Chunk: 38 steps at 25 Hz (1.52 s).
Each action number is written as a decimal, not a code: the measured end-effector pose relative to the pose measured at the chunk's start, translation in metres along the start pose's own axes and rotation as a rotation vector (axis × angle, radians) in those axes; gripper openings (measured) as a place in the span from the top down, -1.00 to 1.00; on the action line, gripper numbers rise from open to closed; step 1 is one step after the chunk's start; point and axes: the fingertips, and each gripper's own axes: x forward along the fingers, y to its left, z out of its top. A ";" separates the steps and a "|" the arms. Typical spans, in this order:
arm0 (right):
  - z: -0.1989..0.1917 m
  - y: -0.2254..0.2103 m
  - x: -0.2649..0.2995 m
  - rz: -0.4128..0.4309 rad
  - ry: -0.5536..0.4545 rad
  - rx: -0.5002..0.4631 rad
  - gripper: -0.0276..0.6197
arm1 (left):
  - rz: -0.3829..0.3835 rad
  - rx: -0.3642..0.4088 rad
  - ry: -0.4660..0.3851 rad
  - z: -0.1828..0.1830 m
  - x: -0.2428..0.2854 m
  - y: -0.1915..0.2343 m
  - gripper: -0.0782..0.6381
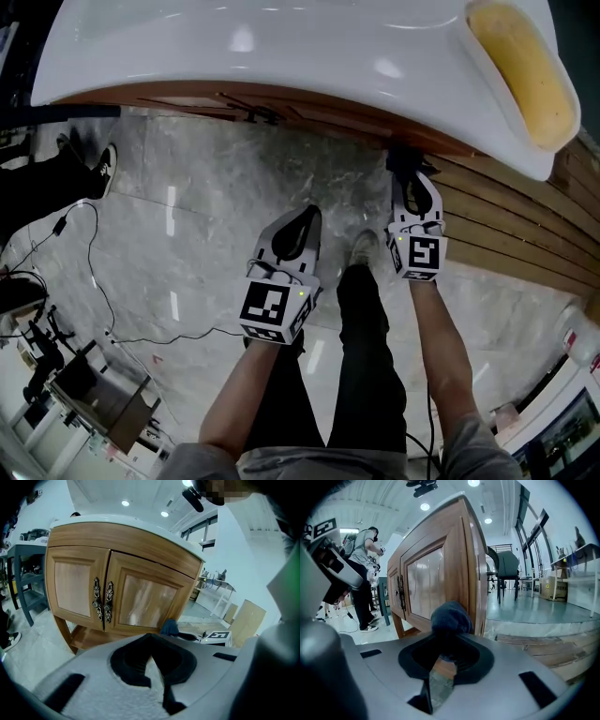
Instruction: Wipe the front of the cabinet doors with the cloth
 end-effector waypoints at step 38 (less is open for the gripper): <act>0.017 0.123 0.088 0.167 -0.020 -0.102 0.70 | 0.088 -0.054 -0.061 -0.001 -0.038 0.097 0.76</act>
